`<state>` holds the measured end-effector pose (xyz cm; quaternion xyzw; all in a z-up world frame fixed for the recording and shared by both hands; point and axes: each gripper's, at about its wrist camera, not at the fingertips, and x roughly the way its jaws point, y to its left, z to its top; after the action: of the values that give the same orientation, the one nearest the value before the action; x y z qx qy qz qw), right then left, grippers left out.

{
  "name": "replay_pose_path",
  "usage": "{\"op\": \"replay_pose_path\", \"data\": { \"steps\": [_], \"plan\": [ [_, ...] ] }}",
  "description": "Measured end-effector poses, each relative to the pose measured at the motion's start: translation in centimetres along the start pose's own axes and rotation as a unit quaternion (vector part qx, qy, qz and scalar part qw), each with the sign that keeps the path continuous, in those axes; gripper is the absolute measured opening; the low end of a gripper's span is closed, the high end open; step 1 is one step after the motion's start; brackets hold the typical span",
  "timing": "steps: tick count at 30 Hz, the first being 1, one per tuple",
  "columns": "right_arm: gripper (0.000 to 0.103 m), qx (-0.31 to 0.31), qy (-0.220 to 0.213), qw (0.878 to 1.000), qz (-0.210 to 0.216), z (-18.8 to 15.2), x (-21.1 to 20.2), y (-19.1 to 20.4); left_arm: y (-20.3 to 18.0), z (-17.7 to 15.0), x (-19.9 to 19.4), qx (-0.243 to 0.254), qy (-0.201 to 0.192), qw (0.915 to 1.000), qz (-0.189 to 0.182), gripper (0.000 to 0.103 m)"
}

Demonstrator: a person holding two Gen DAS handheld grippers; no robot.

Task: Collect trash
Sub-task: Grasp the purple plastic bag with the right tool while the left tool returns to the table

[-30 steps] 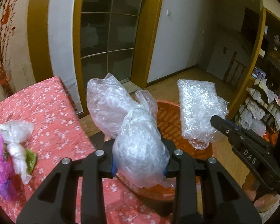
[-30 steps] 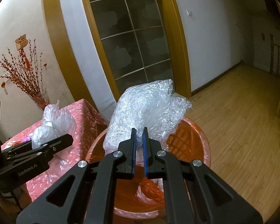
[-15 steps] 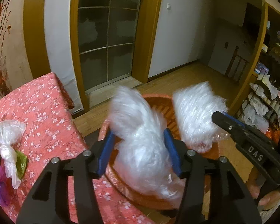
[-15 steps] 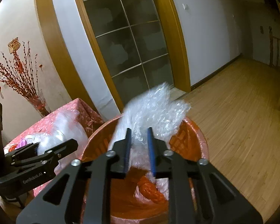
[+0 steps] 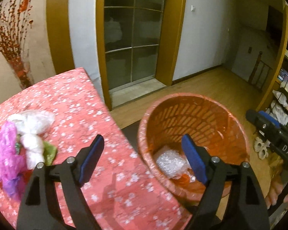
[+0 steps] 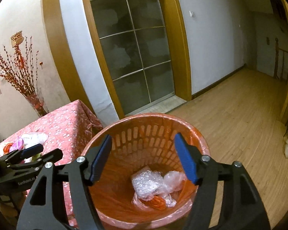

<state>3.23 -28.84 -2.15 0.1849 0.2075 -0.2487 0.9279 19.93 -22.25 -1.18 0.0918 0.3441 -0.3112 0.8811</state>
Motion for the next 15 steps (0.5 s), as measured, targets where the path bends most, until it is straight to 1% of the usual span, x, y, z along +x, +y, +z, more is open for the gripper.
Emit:
{"op": "replay_pose_path", "data": {
  "steps": [5,10,13,15],
  "plan": [
    [0.071,-0.015,0.001,1.0,0.011,0.1,-0.3,1.7,1.7,-0.9,-2.1,-0.008,-0.01,0.9997,0.02,0.082],
    [0.071,-0.032,0.006,0.999,0.031,0.0,-0.5,4.3,4.6,-1.5,-5.0,-0.031,-0.029,0.9985,0.035,0.082],
    [0.071,-0.045,0.013,0.998,0.049,-0.2,-0.5,6.3,6.6,-2.0,-6.7,-0.047,-0.04,0.9968,0.051,0.082],
    [0.071,-0.053,0.02,0.996,0.069,-0.3,-0.5,8.0,8.4,-2.5,-8.0,-0.061,-0.046,0.995,0.064,0.082]
  ]
}}
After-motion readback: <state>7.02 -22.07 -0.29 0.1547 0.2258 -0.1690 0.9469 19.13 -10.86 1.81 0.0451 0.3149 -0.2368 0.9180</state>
